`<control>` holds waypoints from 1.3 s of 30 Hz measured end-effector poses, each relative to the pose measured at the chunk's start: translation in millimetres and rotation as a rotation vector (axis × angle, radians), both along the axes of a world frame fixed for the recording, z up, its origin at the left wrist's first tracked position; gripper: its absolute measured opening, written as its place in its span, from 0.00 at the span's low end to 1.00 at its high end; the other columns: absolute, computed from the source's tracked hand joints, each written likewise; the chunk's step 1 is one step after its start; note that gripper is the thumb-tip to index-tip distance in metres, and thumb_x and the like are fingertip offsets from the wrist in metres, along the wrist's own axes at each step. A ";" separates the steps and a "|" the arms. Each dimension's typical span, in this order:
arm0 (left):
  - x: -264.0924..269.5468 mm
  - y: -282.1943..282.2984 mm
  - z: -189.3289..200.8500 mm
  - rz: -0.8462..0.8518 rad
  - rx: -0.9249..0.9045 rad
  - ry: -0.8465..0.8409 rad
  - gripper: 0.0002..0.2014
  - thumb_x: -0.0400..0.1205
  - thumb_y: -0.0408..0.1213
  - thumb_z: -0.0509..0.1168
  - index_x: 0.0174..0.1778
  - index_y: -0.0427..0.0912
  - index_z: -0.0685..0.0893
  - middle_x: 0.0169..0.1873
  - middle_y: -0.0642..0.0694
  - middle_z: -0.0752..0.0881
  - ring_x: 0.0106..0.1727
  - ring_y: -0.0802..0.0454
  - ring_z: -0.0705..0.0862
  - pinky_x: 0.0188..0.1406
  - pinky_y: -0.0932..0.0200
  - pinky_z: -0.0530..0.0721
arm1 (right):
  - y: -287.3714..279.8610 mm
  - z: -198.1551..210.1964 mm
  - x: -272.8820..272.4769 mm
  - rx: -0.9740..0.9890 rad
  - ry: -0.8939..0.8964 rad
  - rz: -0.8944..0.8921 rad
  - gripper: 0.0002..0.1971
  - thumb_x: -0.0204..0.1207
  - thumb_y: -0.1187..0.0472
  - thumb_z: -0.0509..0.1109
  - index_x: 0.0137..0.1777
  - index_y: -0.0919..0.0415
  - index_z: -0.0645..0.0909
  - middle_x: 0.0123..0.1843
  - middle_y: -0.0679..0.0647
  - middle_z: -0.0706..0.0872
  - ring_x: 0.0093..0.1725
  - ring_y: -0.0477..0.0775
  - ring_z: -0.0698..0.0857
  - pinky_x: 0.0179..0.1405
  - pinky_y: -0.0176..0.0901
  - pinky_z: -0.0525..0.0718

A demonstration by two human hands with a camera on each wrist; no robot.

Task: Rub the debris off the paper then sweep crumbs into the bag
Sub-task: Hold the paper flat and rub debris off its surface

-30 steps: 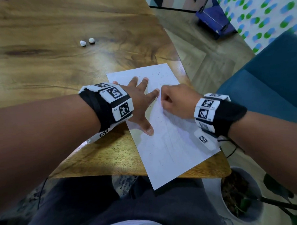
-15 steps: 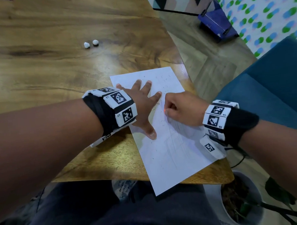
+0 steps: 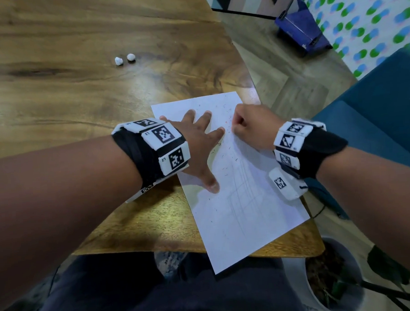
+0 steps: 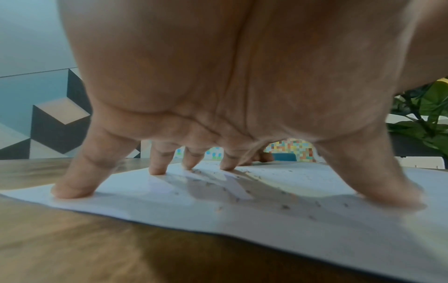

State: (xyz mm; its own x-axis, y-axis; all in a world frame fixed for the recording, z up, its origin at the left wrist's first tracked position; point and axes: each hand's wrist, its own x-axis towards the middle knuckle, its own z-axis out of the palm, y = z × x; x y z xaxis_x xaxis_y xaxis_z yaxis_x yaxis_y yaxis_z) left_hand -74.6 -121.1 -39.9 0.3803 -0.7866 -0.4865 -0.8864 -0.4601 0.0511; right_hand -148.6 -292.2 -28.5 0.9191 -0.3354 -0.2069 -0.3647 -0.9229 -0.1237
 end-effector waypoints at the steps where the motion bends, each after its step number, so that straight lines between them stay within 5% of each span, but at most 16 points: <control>1: -1.0 -1.0 0.5 0.005 -0.013 0.005 0.66 0.61 0.84 0.67 0.89 0.61 0.42 0.90 0.51 0.34 0.89 0.35 0.40 0.72 0.13 0.62 | 5.8 0.5 -11.0 0.026 0.018 0.037 0.04 0.79 0.59 0.64 0.45 0.55 0.79 0.41 0.50 0.87 0.46 0.55 0.84 0.65 0.53 0.76; 5: -2.2 -6.4 3.7 -0.009 -0.042 -0.013 0.48 0.71 0.79 0.64 0.83 0.56 0.63 0.88 0.51 0.52 0.84 0.32 0.56 0.64 0.14 0.72 | 15.3 5.3 -30.4 0.096 0.102 0.100 0.02 0.78 0.57 0.67 0.45 0.53 0.80 0.39 0.44 0.85 0.45 0.51 0.83 0.57 0.47 0.79; 8: -3.2 -10.3 8.1 -0.012 -0.017 -0.034 0.45 0.68 0.77 0.69 0.74 0.55 0.69 0.77 0.51 0.66 0.76 0.33 0.65 0.60 0.18 0.76 | 3.0 6.3 -11.9 0.045 0.041 0.070 0.05 0.79 0.59 0.65 0.47 0.57 0.81 0.42 0.50 0.88 0.44 0.53 0.83 0.66 0.54 0.77; 12: -3.5 -17.9 12.9 -0.047 -0.002 -0.093 0.50 0.64 0.78 0.72 0.77 0.53 0.67 0.68 0.50 0.71 0.71 0.35 0.70 0.66 0.16 0.70 | -22.8 4.1 25.6 -0.040 0.001 -0.061 0.08 0.76 0.63 0.62 0.47 0.65 0.82 0.44 0.58 0.88 0.44 0.60 0.86 0.41 0.50 0.83; 15: 0.1 -23.1 12.8 -0.084 -0.019 -0.101 0.60 0.62 0.78 0.73 0.85 0.53 0.60 0.70 0.46 0.68 0.74 0.38 0.68 0.69 0.24 0.71 | -30.8 2.6 33.5 -0.064 0.000 -0.069 0.08 0.76 0.64 0.61 0.46 0.63 0.81 0.44 0.55 0.87 0.45 0.58 0.85 0.40 0.48 0.82; 19: 2.1 -27.9 14.4 -0.086 -0.009 -0.091 0.66 0.60 0.77 0.75 0.89 0.51 0.53 0.77 0.44 0.62 0.76 0.39 0.66 0.46 0.45 0.77 | -17.1 0.4 1.7 -0.004 0.010 -0.009 0.05 0.80 0.60 0.63 0.48 0.58 0.80 0.42 0.50 0.85 0.44 0.54 0.82 0.46 0.42 0.78; 22: 3.6 -32.0 15.9 -0.125 0.030 -0.128 0.68 0.62 0.77 0.74 0.91 0.50 0.47 0.90 0.46 0.44 0.83 0.34 0.59 0.58 0.39 0.79 | 0.3 -1.0 -27.9 0.093 0.059 0.076 0.03 0.78 0.57 0.66 0.45 0.54 0.79 0.39 0.48 0.86 0.43 0.53 0.83 0.42 0.42 0.78; 26: 5.7 -36.0 14.3 -0.153 0.053 -0.150 0.69 0.62 0.79 0.72 0.91 0.51 0.45 0.91 0.52 0.43 0.83 0.34 0.57 0.56 0.39 0.78 | -3.5 -0.5 -19.0 0.083 0.057 0.109 0.03 0.78 0.57 0.66 0.45 0.54 0.80 0.41 0.49 0.87 0.46 0.54 0.84 0.52 0.48 0.82; 31: 10.3 -34.4 7.8 -0.137 0.054 -0.116 0.71 0.61 0.81 0.70 0.91 0.51 0.39 0.91 0.52 0.39 0.88 0.34 0.49 0.80 0.25 0.62 | -24.6 2.5 29.2 -0.021 0.019 -0.010 0.08 0.80 0.61 0.64 0.49 0.63 0.83 0.49 0.58 0.89 0.50 0.61 0.86 0.48 0.49 0.84; 34: 10.1 -34.5 7.8 -0.100 0.065 -0.059 0.72 0.63 0.79 0.72 0.90 0.51 0.35 0.90 0.52 0.34 0.90 0.35 0.40 0.82 0.25 0.61 | -25.4 4.1 37.3 -0.048 0.012 -0.029 0.09 0.80 0.62 0.63 0.49 0.65 0.84 0.49 0.59 0.89 0.50 0.61 0.87 0.49 0.51 0.86; 39: 9.5 -35.1 9.5 -0.103 0.061 -0.061 0.72 0.62 0.78 0.74 0.91 0.51 0.37 0.90 0.52 0.36 0.90 0.33 0.42 0.78 0.30 0.68 | -0.8 2.7 -9.9 0.069 0.051 0.008 0.04 0.78 0.58 0.64 0.43 0.53 0.79 0.42 0.50 0.87 0.48 0.54 0.84 0.47 0.43 0.79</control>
State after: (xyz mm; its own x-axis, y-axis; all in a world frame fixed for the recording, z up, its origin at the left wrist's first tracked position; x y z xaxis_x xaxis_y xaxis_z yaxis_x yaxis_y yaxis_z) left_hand -65.1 -156.2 -30.4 0.3295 -0.7924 -0.5133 -0.9296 -0.3673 -0.0298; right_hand -158.5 -293.1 -25.8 0.9092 -0.3117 -0.2760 -0.3651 -0.9155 -0.1687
